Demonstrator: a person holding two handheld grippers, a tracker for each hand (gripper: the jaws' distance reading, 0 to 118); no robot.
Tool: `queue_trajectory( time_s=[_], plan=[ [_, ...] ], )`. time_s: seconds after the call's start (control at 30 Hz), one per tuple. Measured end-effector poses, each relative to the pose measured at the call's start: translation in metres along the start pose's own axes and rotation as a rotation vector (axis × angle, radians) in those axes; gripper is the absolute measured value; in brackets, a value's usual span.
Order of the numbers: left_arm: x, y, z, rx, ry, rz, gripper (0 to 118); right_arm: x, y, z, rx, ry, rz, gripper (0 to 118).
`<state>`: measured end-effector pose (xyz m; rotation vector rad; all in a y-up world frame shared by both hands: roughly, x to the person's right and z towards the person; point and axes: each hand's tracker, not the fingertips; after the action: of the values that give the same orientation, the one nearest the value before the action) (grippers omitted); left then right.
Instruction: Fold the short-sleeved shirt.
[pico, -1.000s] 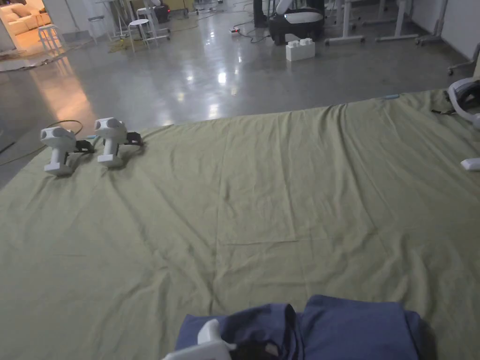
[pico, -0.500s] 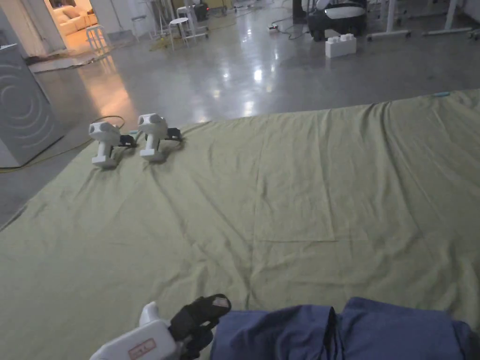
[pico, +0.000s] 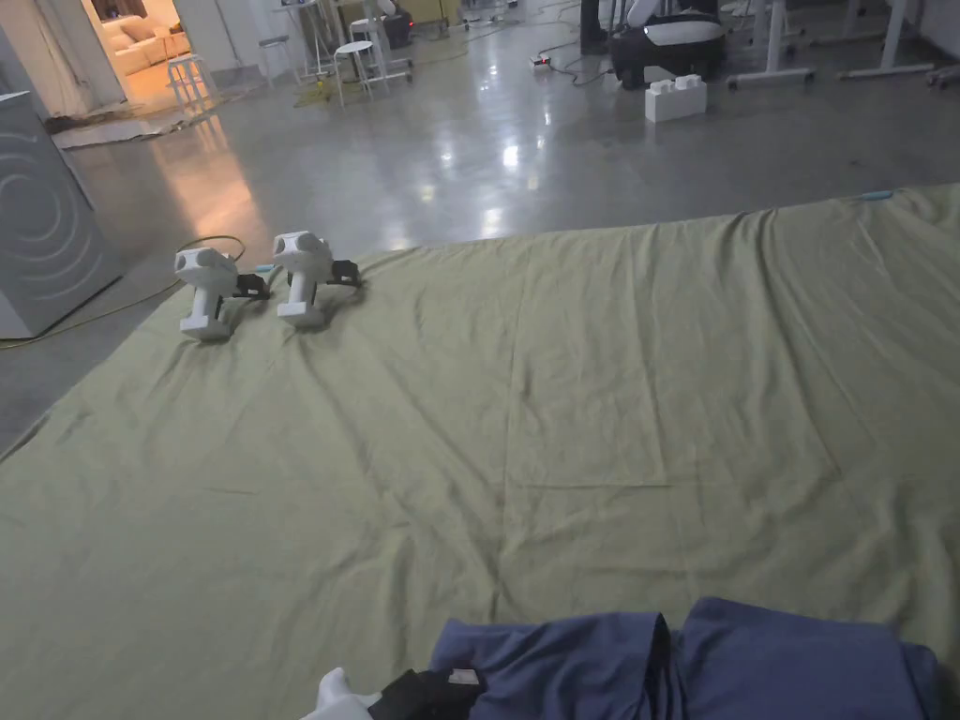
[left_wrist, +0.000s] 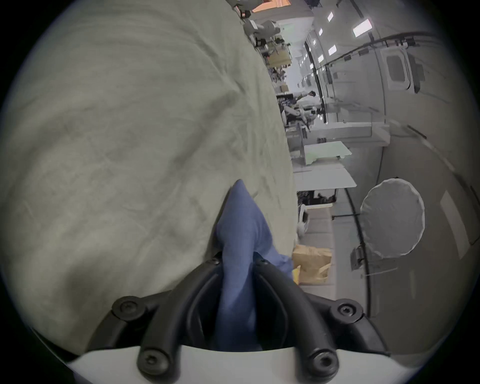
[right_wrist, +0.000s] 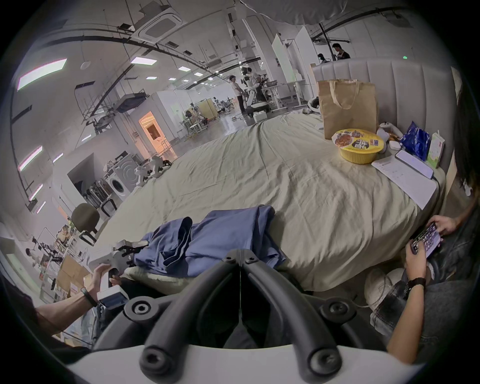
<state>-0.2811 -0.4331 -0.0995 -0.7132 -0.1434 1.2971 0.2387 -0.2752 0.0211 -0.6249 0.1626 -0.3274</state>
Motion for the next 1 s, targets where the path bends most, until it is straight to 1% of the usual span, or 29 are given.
queue_trajectory(
  time_s=[0.03, 0.07, 0.13, 0.17, 0.2, 0.3, 0.33, 0.37, 0.4, 0.43, 0.47, 0.5, 0.53, 0.57, 0.7, 0.8, 0.83, 0.87, 0.9, 0.93, 1.0],
  plan=[
    [0.004, 0.002, 0.005, 0.007, -0.024, 0.001, 18, 0.001, -0.001, 0.0, 0.002, 0.001, 0.003, 2],
    [-0.002, 0.015, 0.01, 0.037, -0.027, -0.031, 17, 0.002, -0.001, 0.001, 0.003, 0.0, 0.006, 2],
    [0.012, 0.032, 0.027, 0.06, -0.054, -0.099, 17, 0.005, -0.002, 0.001, 0.004, 0.0, 0.007, 2],
    [0.021, 0.041, 0.038, 0.088, -0.036, -0.133, 17, 0.006, -0.003, 0.001, 0.004, 0.002, 0.005, 2],
    [0.042, 0.045, 0.054, 0.109, -0.006, -0.189, 17, 0.008, -0.004, -0.001, 0.001, 0.006, 0.003, 2],
    [0.087, 0.065, 0.086, 0.147, 0.17, -0.493, 17, 0.012, -0.009, -0.006, -0.007, 0.012, -0.004, 2],
    [0.085, 0.077, 0.085, 0.178, 0.207, -0.538, 17, 0.013, -0.011, -0.009, -0.011, 0.02, -0.009, 2],
    [0.096, 0.074, 0.082, 0.185, 0.188, -0.559, 17, 0.014, -0.012, -0.012, -0.017, 0.026, -0.013, 2],
    [0.107, 0.063, 0.07, 0.171, 0.153, -0.588, 17, 0.013, -0.013, -0.015, -0.026, 0.028, -0.017, 2],
    [0.118, 0.05, 0.056, 0.121, 0.147, -0.635, 17, 0.011, -0.013, -0.017, -0.03, 0.026, -0.018, 2],
    [0.14, 0.015, 0.039, 0.08, 0.168, -0.705, 17, 0.009, -0.014, -0.016, -0.03, 0.025, -0.016, 2],
    [0.149, -0.005, 0.021, 0.039, 0.186, -0.785, 17, 0.007, -0.015, -0.015, -0.028, 0.025, -0.009, 2],
    [0.155, -0.025, 0.002, -0.02, 0.188, -0.842, 17, 0.005, -0.016, -0.013, -0.023, 0.018, 0.001, 2],
    [0.157, -0.042, -0.016, -0.078, 0.189, -0.871, 17, 0.002, -0.016, -0.01, -0.017, 0.012, 0.006, 2],
    [0.142, -0.098, -0.083, -0.217, 0.217, -0.931, 17, 0.004, -0.019, 0.002, -0.006, -0.008, -0.004, 2],
    [0.13, -0.118, -0.111, -0.275, 0.256, -0.85, 18, 0.013, -0.024, 0.009, -0.002, -0.033, -0.034, 2],
    [0.127, -0.12, -0.117, -0.292, 0.271, -0.836, 22, 0.017, -0.025, 0.01, -0.003, -0.046, -0.044, 2],
    [0.127, -0.119, -0.12, -0.322, 0.261, -0.815, 48, 0.021, -0.026, 0.011, -0.005, -0.058, -0.053, 2],
    [0.127, -0.117, -0.118, -0.336, 0.206, -0.769, 75, 0.025, -0.027, 0.01, -0.011, -0.07, -0.067, 2],
    [0.129, -0.115, -0.113, -0.328, 0.146, -0.722, 87, 0.029, -0.028, 0.011, -0.014, -0.074, -0.08, 2],
    [0.137, -0.104, -0.098, -0.281, 0.083, -0.682, 86, 0.038, -0.031, 0.011, -0.014, -0.073, -0.104, 2]
  ],
)
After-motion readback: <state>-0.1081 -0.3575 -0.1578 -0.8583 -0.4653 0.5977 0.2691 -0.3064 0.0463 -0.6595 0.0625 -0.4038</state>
